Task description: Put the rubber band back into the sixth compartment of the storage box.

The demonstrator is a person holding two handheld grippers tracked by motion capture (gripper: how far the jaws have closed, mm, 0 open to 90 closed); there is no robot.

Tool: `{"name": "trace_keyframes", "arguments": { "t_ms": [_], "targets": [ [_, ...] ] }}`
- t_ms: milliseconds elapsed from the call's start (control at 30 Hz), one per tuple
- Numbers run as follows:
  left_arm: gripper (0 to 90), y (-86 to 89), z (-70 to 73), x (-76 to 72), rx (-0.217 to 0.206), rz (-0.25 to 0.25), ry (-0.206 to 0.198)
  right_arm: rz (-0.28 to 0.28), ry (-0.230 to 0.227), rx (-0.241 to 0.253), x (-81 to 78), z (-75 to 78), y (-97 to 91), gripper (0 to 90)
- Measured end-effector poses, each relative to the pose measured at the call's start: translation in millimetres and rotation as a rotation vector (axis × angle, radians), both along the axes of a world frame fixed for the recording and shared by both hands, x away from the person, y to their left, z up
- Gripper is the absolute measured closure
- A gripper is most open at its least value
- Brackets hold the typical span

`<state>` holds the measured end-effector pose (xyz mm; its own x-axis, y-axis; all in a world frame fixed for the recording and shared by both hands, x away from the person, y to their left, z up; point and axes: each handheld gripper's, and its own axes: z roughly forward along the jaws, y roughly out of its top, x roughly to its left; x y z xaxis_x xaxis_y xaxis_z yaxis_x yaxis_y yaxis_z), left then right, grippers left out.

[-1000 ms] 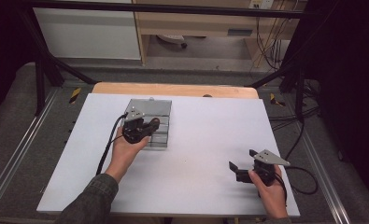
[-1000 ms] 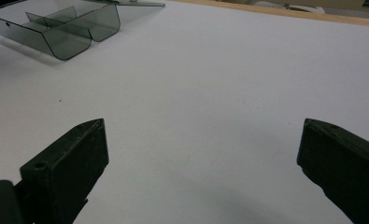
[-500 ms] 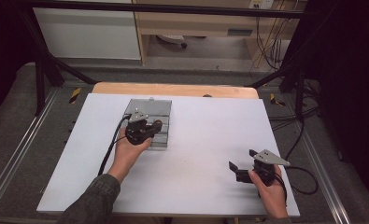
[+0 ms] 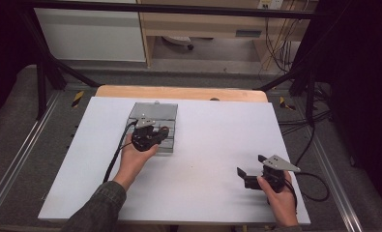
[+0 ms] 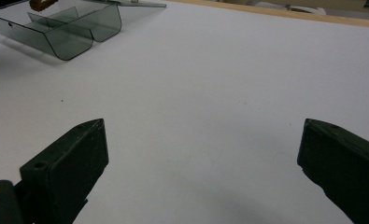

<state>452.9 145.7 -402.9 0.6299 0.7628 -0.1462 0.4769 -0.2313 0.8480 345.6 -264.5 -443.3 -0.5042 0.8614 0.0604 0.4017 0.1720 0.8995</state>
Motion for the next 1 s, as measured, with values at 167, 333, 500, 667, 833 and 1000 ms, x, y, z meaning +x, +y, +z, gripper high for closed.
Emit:
{"name": "trace_keyframes", "arguments": {
  "t_ms": [167, 333, 500, 667, 833, 1000],
  "targets": [
    [85.1, -1.0, -2.1, 0.0, -0.003, 0.000, 0.009, 0.002, 0.001, -0.001, 0.1, -0.1, 0.2, 2.4],
    [85.1, -3.5, -6.4, -2.7, 0.007, -0.007, 0.019, 0.001, 0.001, 0.000, 0.0, 0.0, -0.1, 2.4],
    [85.1, -3.0, -11.3, -4.4, 0.018, -0.005, 0.025, 0.002, 0.000, -0.001, 0.0, 0.0, 0.2, 2.4],
    [85.1, -3.5, -14.7, -5.6, 0.019, -0.007, 0.032, 0.002, 0.004, -0.001, 0.1, -0.2, 0.3, 2.4],
    [84.5, -4.2, -18.2, -6.0, 0.023, 0.003, 0.030, 0.003, 0.002, -0.002, 0.1, -0.1, 0.3, 2.4],
    [68.8, -4.9, -17.2, -7.4, 0.002, 0.024, -0.003, 0.003, -0.001, -0.002, 0.1, 0.2, 0.1, 2.3]
  ]
}}
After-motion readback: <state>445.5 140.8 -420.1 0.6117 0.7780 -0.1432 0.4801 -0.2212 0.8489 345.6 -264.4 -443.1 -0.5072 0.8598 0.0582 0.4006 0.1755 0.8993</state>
